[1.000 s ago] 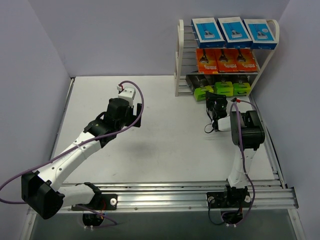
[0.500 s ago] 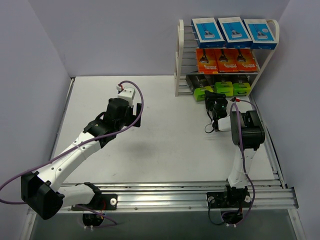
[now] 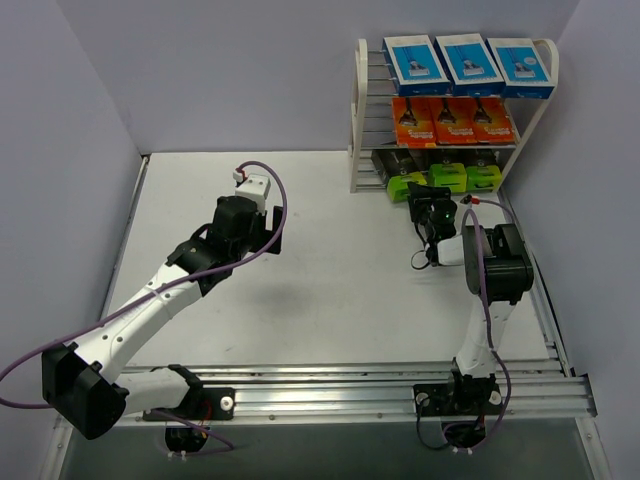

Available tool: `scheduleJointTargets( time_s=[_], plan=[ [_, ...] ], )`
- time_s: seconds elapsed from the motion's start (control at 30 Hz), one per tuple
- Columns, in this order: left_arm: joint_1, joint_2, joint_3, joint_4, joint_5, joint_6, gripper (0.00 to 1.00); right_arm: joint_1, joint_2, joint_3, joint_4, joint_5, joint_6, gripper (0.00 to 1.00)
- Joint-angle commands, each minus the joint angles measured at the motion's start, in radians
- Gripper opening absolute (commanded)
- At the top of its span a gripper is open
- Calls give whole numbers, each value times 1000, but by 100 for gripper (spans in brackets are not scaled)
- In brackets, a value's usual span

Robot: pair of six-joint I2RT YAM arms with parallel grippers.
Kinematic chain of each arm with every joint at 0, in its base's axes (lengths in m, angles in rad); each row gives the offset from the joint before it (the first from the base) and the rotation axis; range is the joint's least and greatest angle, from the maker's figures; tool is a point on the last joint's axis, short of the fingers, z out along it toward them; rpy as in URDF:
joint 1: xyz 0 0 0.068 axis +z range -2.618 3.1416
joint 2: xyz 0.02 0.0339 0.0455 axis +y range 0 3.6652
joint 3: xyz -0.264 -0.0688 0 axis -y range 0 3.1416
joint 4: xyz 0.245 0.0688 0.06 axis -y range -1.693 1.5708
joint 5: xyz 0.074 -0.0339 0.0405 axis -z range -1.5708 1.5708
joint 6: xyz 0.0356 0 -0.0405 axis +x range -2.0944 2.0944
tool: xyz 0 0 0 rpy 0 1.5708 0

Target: Place and organize the shaving razors onto the shelf

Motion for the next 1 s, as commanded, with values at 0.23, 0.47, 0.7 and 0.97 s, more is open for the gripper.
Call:
scheduleJointTargets(
  time_s=[0.23,0.47,0.7,0.97],
  plan=[
    [-3,-24,26,21,-4,9,94,-5,-41,-10,46,-36,-20,38],
    [-2,-23,26,21,-7,9,94,-3,-1,27,47,-59,-15,37],
    [-2,-21,29,16,-9,9,94,-3,17,42,39,-65,-12,37],
    [-4,-20,29,18,-1,6,94,-3,9,8,49,-64,-14,36]
  ],
)
